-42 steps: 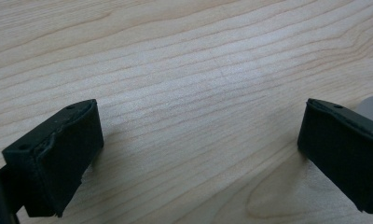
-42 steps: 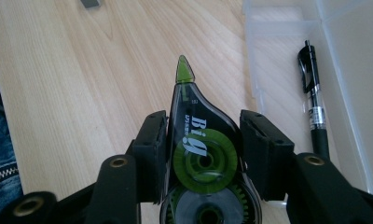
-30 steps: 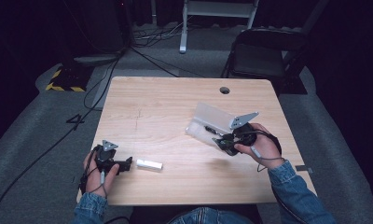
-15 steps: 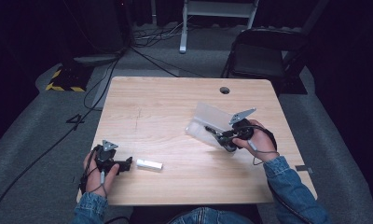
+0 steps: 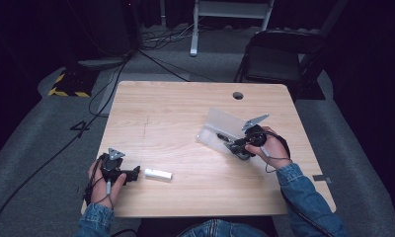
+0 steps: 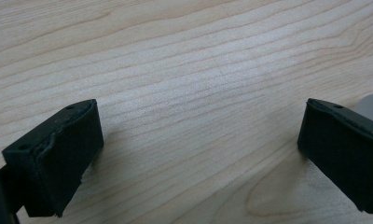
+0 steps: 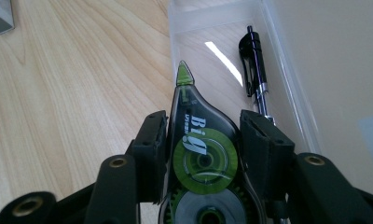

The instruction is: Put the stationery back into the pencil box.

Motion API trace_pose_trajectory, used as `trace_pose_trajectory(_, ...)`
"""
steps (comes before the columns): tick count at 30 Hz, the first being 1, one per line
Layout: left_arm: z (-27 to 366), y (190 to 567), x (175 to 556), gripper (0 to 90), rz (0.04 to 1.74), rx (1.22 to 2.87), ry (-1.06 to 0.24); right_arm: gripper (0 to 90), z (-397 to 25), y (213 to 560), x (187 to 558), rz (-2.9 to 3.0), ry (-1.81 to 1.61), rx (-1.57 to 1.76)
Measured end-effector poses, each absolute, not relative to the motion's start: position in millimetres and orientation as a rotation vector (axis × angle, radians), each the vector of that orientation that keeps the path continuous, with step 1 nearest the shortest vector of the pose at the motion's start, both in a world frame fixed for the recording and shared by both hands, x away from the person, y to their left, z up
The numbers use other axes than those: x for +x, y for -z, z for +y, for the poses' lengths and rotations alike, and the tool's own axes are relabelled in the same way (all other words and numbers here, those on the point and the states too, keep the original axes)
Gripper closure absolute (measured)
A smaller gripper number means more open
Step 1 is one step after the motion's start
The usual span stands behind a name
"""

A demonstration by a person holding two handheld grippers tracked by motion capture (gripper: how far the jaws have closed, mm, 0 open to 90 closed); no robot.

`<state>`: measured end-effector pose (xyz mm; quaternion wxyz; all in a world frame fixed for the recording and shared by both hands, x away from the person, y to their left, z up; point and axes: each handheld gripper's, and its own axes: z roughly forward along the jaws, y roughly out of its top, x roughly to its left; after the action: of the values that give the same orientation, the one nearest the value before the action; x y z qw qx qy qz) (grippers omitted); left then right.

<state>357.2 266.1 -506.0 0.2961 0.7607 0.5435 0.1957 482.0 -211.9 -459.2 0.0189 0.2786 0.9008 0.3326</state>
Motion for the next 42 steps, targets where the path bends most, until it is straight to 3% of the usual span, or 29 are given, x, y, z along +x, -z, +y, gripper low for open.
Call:
trace_pose_trajectory(17,266,506,357,0.3,1.446,2.021,-0.519,52.4,-217,471,489,2.791,-1.073,0.936)
trace_pose_trajectory(20,266,506,357,0.3,1.446,2.021,-0.518,47.9,-217,472,489,2.782,-1.063,0.931)
trace_pose_trajectory(42,266,506,357,0.3,1.446,2.021,-0.518,39.3,-222,468,484,2.783,-0.957,0.828)
